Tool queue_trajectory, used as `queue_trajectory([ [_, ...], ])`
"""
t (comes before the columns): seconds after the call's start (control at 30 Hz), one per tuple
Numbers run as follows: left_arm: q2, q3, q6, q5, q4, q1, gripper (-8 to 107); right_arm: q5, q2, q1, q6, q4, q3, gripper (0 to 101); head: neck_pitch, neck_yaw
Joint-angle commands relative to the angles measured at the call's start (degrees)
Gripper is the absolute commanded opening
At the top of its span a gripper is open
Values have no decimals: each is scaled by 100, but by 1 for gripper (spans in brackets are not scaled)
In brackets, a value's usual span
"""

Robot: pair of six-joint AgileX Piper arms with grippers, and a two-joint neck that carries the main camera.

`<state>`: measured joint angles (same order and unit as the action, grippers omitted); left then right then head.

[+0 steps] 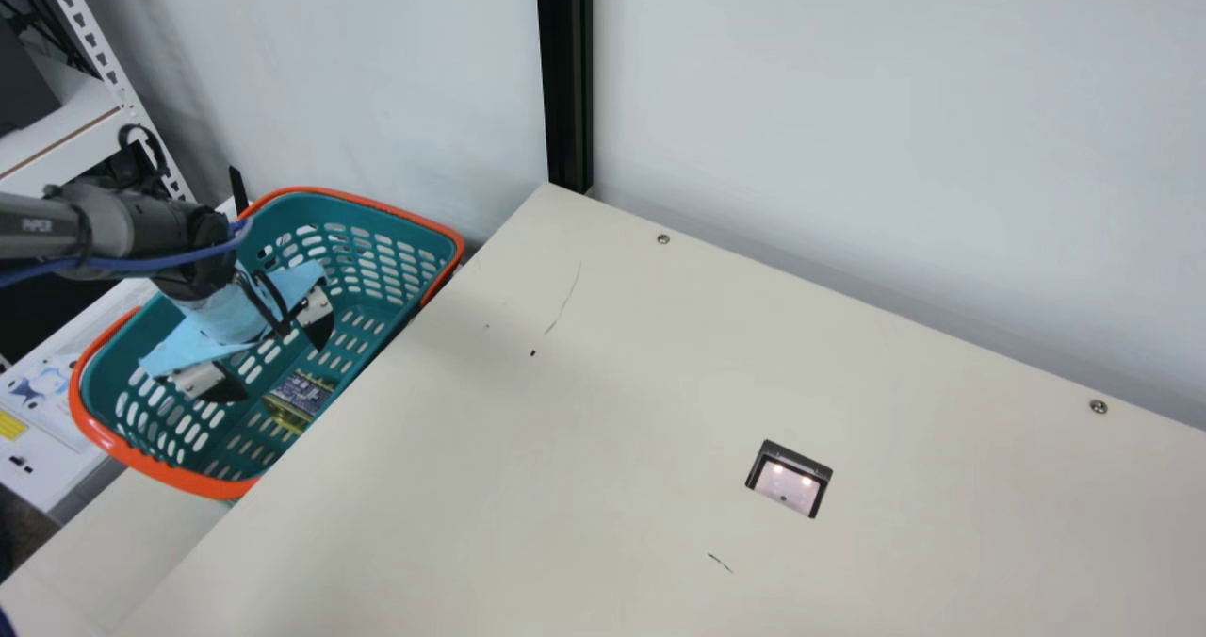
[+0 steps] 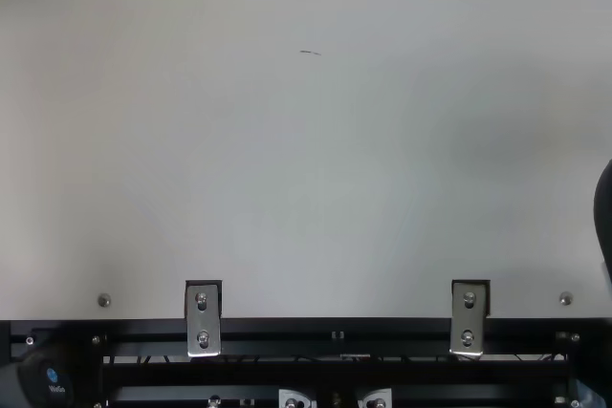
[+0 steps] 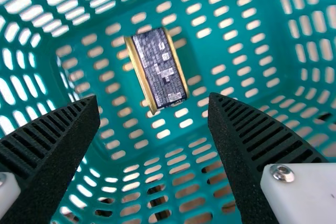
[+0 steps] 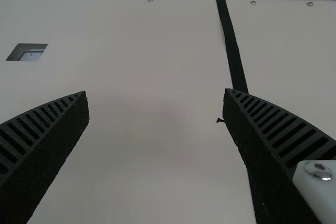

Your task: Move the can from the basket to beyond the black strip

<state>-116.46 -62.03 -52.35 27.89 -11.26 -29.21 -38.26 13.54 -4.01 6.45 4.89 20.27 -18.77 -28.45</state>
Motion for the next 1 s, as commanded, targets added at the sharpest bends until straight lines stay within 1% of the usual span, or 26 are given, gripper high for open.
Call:
queue_trajectory([
  [0.0,-230,-97,-60,10,96,-35,90,0,0,0,0,0,0,101,-261,-122],
  [0.23,-804,-447,-272,4,219,-168,90,0,0,0,0,0,0,101,-261,-122],
  [0.43,-1241,-710,-541,-44,91,-233,90,0,0,0,0,0,0,101,-261,-122],
  [0.77,-1779,-974,-858,-223,-192,-220,90,0,0,0,0,0,0,101,-261,-122],
  [0.97,-2019,-1135,-757,-361,-51,-234,90,0,0,0,0,0,0,101,-261,-122],
])
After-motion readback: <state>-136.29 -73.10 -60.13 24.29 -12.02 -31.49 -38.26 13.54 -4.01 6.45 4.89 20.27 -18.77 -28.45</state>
